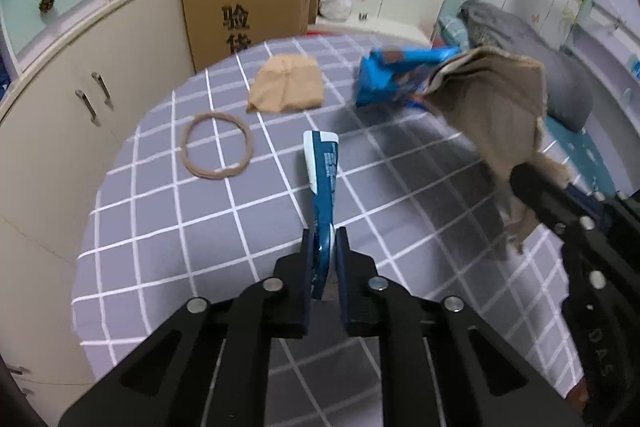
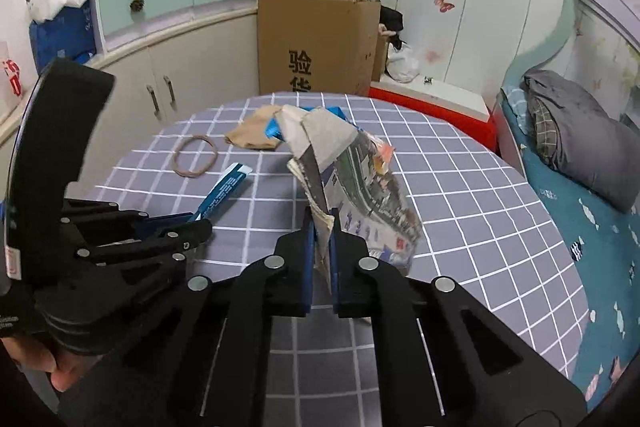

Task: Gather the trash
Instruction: 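Grasp the blue toothpaste box with the left tool while the right tool grasps the newspaper, then carry the toothpaste box and newspaper to the wastebasket and release them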

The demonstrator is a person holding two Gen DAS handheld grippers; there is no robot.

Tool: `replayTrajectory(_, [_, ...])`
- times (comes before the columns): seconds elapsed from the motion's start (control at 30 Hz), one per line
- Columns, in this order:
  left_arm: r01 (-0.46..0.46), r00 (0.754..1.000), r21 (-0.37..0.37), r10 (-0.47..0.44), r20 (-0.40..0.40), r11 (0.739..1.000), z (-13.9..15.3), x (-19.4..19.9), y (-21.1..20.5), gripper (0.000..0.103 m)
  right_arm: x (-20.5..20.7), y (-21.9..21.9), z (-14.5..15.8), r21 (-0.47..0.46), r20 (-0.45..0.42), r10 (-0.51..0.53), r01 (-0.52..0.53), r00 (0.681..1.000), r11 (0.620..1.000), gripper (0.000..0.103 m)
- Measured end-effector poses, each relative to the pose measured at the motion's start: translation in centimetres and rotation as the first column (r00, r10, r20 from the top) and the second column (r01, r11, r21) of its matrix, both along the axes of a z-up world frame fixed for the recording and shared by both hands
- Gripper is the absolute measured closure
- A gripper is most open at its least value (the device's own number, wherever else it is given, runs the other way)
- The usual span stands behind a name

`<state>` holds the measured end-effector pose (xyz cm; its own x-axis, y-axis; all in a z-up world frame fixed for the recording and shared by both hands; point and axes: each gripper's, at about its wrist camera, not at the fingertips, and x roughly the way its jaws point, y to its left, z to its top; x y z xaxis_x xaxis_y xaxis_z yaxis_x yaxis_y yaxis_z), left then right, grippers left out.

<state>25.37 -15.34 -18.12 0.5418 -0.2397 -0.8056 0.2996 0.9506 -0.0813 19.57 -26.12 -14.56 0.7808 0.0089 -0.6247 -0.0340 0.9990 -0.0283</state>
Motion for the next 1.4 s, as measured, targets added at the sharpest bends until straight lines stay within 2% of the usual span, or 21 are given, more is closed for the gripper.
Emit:
replayTrajectory(0.2, [-0.008,0.996,-0.053,0.012,0.086,0.999,3.8,-3.3,2.3,0.094,-2.2,1.0,2.8,0.051,0.051,0.001,-0.003,0.999,0.999,0.099])
replayTrajectory(0.33, [-0.03,0.993,-0.094,0.04,0.113,0.995,5.4,-5.3,4.8,0.094,-3.6,3.1,4.4,0.078,0.084,0.044,-0.05,0.995,0.996,0.099])
replayTrajectory(0.5, [-0.091,0.987,-0.133,0.107,0.117,0.987,6.2,-7.1,9.5,0.094,-4.2,7.5,5.3,0.086,0.09,0.124,-0.132,0.988,0.988,0.1])
replayTrajectory(0.7, [-0.206,0.967,-0.16,0.226,0.119,0.965,6.1,-9.0,16.4,0.094,-4.3,14.9,5.2,0.083,0.073,0.244,-0.249,0.967,0.965,0.1])
replayTrajectory(0.87, [-0.328,0.932,-0.176,0.348,0.099,0.928,5.4,-10.2,23.6,0.094,-3.8,21.8,5.0,0.092,0.062,0.36,-0.364,0.931,0.927,0.1])
replayTrajectory(1.03, [-0.447,0.884,-0.171,0.463,0.067,0.878,3.9,-10.9,30.8,0.094,-2.7,29.1,3.8,0.115,0.035,0.464,-0.465,0.885,0.878,0.1])
replayTrajectory(1.13, [-0.514,0.85,-0.158,0.526,0.041,0.843,2.3,-10.8,34.9,0.094,-1.6,33.4,2.1,0.14,0.006,0.512,-0.508,0.859,0.85,0.1])
replayTrajectory(1.4, [-0.613,0.789,-0.116,0.614,-0.028,0.782,-1.7,-9.5,42.0,0.094,2.0,41.2,-3.0,0.194,-0.051,0.573,-0.554,0.818,0.809,0.099])
